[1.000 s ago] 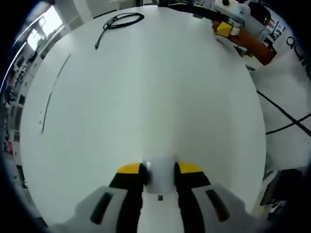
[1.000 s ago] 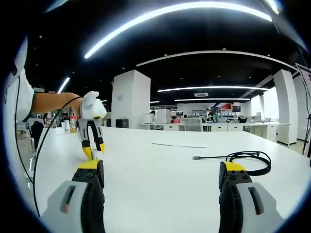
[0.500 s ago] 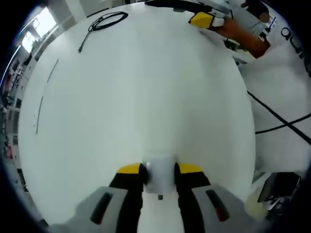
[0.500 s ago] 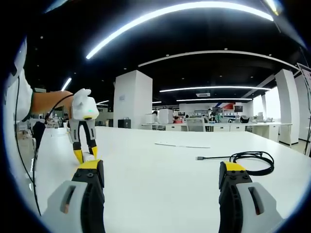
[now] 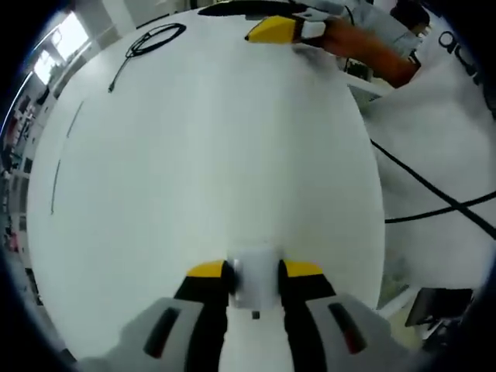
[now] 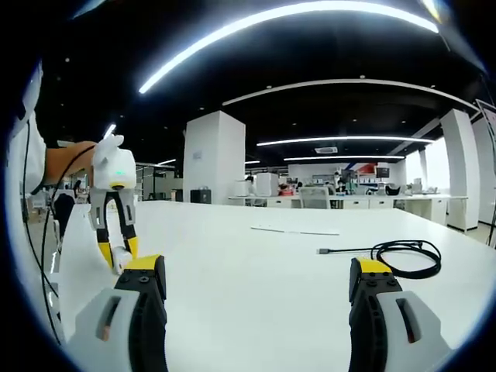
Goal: Plug the desk Type‑C cable into the charger adapter.
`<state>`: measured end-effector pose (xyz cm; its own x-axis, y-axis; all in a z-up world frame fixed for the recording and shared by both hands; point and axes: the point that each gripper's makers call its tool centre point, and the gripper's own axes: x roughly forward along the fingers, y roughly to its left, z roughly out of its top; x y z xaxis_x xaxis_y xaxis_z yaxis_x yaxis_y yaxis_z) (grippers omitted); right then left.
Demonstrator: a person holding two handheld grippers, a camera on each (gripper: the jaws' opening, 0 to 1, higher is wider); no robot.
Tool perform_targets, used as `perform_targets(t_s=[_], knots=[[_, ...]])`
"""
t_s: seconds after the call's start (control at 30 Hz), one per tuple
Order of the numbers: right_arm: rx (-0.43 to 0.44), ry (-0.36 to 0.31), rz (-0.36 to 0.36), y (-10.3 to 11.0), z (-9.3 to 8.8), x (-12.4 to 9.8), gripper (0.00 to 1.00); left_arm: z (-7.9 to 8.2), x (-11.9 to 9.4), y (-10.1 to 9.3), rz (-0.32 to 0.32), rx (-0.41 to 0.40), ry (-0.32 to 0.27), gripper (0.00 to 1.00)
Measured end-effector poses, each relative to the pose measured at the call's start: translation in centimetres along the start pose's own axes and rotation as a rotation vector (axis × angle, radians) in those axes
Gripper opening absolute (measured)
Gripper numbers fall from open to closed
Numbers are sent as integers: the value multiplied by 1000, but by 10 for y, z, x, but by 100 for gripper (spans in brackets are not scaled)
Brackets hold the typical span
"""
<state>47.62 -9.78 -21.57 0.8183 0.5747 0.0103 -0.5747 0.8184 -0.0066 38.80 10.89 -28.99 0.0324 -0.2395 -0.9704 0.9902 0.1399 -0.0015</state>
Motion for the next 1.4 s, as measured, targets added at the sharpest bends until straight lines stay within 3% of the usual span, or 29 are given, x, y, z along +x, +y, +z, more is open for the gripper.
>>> perform_targets(t_s=[0.23, 0.97, 1.2, 1.27, 1.4], knots=[[1, 0, 7, 2, 0, 1, 100, 3, 1, -11, 1, 5, 10, 24], [1, 13, 17, 5, -3, 2, 100, 2, 1, -11, -11, 3, -6, 25], [2, 18, 20, 7, -4, 2, 100, 1, -1, -13, -15, -13, -6, 32], [3, 16, 20, 7, -3, 2, 100, 5, -7, -9, 0, -1, -38, 32], [6, 10, 22, 7, -3, 2, 100, 14, -23, -2, 13, -64, -116, 33]])
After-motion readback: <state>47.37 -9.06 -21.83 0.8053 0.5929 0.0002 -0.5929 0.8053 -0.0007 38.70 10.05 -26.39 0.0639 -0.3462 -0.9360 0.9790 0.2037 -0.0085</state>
